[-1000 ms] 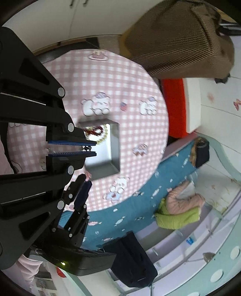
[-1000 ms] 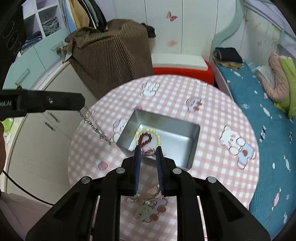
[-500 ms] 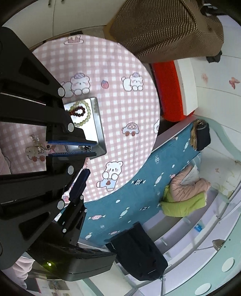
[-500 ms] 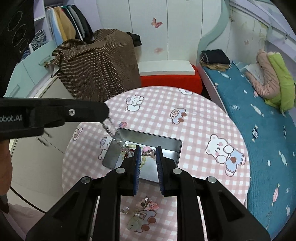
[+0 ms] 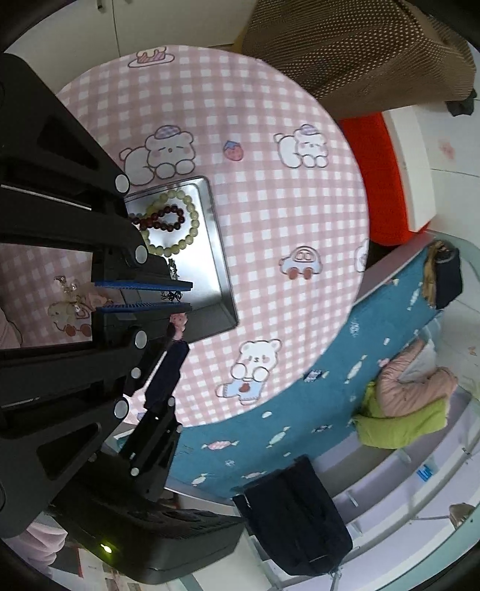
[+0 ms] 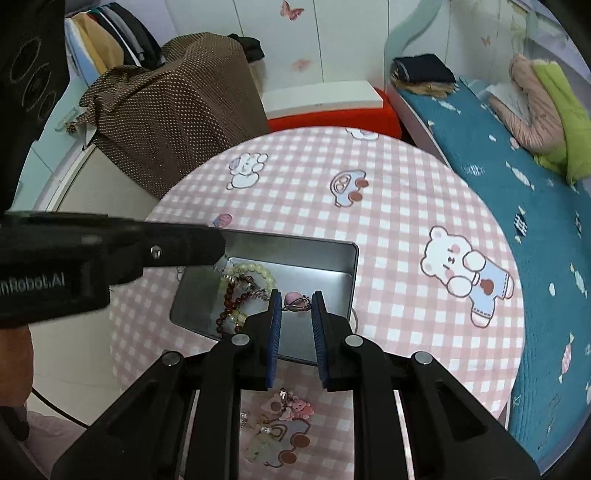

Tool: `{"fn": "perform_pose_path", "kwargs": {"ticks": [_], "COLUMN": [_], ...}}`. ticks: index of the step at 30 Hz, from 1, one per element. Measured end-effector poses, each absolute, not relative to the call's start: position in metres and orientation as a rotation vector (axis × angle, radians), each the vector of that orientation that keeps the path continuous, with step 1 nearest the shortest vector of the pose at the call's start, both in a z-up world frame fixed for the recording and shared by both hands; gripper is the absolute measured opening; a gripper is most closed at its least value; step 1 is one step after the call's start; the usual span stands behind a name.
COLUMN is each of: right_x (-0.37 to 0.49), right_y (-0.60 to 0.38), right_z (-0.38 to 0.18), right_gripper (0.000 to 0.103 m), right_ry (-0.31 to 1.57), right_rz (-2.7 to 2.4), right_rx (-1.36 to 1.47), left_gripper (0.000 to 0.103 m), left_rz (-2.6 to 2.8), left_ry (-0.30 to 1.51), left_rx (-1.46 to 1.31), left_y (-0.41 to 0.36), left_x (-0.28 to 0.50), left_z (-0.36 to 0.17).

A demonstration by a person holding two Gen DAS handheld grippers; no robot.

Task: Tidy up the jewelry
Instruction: 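Open the left tool over the tray while the right tool releases its charm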

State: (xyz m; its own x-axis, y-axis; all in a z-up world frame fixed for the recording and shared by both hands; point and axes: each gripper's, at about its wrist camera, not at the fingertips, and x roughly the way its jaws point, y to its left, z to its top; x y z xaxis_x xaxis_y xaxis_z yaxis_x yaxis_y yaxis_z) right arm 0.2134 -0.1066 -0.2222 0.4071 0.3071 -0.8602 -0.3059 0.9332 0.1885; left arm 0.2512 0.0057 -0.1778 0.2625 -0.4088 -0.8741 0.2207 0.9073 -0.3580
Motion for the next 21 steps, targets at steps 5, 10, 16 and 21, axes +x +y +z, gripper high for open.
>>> {"fn": "perform_pose_path", "kwargs": {"ticks": [5,10,16,21], "right_x": [0.215,0.214,0.211,0.208], "right_y": [-0.113,-0.125,-0.141,-0.146], "right_z": [-0.225,-0.217,-0.214,-0.212], "right_gripper": [0.019,0.027,0.032,0.033], "right_ry": [1.104,1.084,1.08,1.077], "right_rz": [0.382,0.347,0.291,0.269], "right_rx": [0.042,0.057,0.086,0.094], "left_gripper": [0.006,0.006,0.017,0.019], "left_rz": [-0.435,-0.443,-0.431,-0.422], "left_ry": [1.27,1.272,1.279,1.274], "left_rx": [-0.168,-0.158,-0.128,-0.117], "left_y": [0.001,-0.003,-0.008,-0.007], "left_x": [0.252,0.253,0.253,0.248], "left_z": [-0.19,-0.19,-0.191,-0.19]}}
